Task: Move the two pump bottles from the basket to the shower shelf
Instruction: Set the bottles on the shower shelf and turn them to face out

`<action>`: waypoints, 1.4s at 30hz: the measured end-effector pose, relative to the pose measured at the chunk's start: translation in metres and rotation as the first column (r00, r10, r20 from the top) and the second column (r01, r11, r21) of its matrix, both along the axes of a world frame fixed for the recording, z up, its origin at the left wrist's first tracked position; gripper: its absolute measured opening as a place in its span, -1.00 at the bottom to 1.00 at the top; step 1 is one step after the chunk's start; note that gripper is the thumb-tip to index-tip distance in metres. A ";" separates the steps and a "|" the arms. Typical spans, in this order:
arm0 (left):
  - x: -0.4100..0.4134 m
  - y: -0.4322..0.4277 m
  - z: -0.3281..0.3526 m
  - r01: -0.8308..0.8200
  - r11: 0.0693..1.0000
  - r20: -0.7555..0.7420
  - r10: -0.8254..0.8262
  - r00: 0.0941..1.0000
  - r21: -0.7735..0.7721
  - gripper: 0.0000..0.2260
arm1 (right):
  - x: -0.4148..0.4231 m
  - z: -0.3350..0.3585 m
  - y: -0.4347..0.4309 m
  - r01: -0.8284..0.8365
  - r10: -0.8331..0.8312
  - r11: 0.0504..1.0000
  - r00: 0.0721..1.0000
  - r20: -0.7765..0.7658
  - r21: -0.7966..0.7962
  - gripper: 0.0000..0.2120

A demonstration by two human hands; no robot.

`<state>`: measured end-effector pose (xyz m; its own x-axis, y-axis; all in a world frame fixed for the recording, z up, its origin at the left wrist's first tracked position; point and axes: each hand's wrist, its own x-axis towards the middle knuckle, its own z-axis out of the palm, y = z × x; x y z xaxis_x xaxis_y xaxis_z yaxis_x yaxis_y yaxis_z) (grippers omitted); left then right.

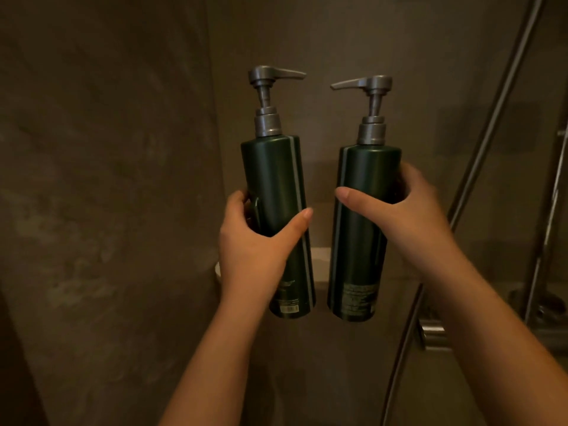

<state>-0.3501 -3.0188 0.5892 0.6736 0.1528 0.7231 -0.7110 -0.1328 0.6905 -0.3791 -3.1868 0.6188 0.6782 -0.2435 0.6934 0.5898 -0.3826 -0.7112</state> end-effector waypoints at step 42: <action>0.103 -0.030 0.000 -0.170 0.985 -0.044 0.168 0.985 -0.034 -0.41 | 0.117 0.010 0.015 0.249 -0.249 0.968 0.969 -0.003 0.016 -0.44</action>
<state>-0.2470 -3.0488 0.5889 0.6647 0.2938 0.6869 -0.6516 -0.2220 0.7254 -0.2618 -3.1721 0.6284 0.5955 -0.4161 0.6872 0.4769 -0.5054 -0.7192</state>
